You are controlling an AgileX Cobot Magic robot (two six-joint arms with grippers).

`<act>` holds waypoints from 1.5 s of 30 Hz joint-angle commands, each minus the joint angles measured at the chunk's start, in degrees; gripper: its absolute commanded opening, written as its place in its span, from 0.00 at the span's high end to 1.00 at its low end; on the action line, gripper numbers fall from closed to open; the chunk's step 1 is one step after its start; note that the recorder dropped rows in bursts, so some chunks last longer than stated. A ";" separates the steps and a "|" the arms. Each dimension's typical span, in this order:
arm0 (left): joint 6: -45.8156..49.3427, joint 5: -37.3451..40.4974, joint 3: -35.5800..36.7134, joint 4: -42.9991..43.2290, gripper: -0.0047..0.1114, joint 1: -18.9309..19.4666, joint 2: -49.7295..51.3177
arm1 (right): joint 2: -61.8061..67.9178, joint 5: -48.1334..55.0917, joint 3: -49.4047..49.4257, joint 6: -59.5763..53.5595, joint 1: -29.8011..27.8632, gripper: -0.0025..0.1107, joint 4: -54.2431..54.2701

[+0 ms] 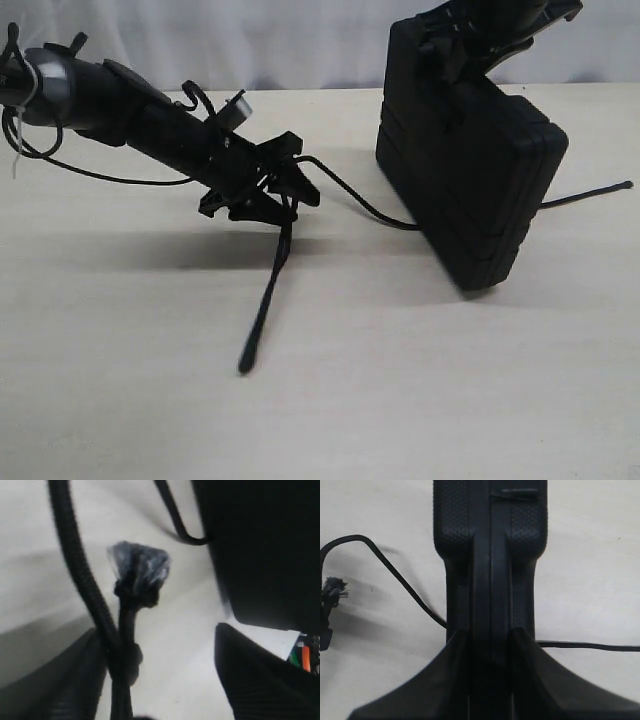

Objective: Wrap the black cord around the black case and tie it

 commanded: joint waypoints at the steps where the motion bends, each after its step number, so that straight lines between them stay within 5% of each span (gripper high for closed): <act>1: 10.11 5.97 -1.35 -4.24 0.40 0.33 -0.27 | 1.08 -0.47 0.30 -1.03 -0.09 0.94 -0.14; 4: 20.38 12.59 -6.02 -1.52 0.40 1.91 -0.27 | 1.08 -0.47 0.30 -1.03 -0.09 0.94 -0.14; 12: 21.60 15.82 -9.98 43.13 0.40 1.10 -0.27 | 1.08 -0.47 0.30 -1.03 -0.09 0.94 -0.14; 16: 27.38 16.72 -9.98 46.49 0.40 0.23 -0.27 | 1.08 -0.47 0.30 -1.03 -0.09 0.94 -0.14; 19: 43.88 16.03 -9.98 46.35 0.41 -1.95 -0.27 | 1.08 -0.47 0.30 -1.03 -0.09 0.94 -0.14; 22: 56.51 10.36 -9.98 55.67 0.41 -6.13 -0.27 | 1.08 -0.47 0.30 -1.02 -0.09 0.94 -0.37; 25: 56.22 2.62 -9.98 65.43 0.41 -9.65 -0.27 | 1.08 -0.47 0.30 -1.02 -0.09 0.94 -0.37; 37: 62.43 -2.54 -9.98 59.80 0.41 -14.04 -0.27 | 1.08 -0.47 0.30 -1.17 -0.09 0.94 -0.36; 45: 62.18 -2.00 -9.98 66.28 0.41 -14.04 0.70 | 1.08 -0.47 0.30 -1.16 -0.09 0.94 -0.36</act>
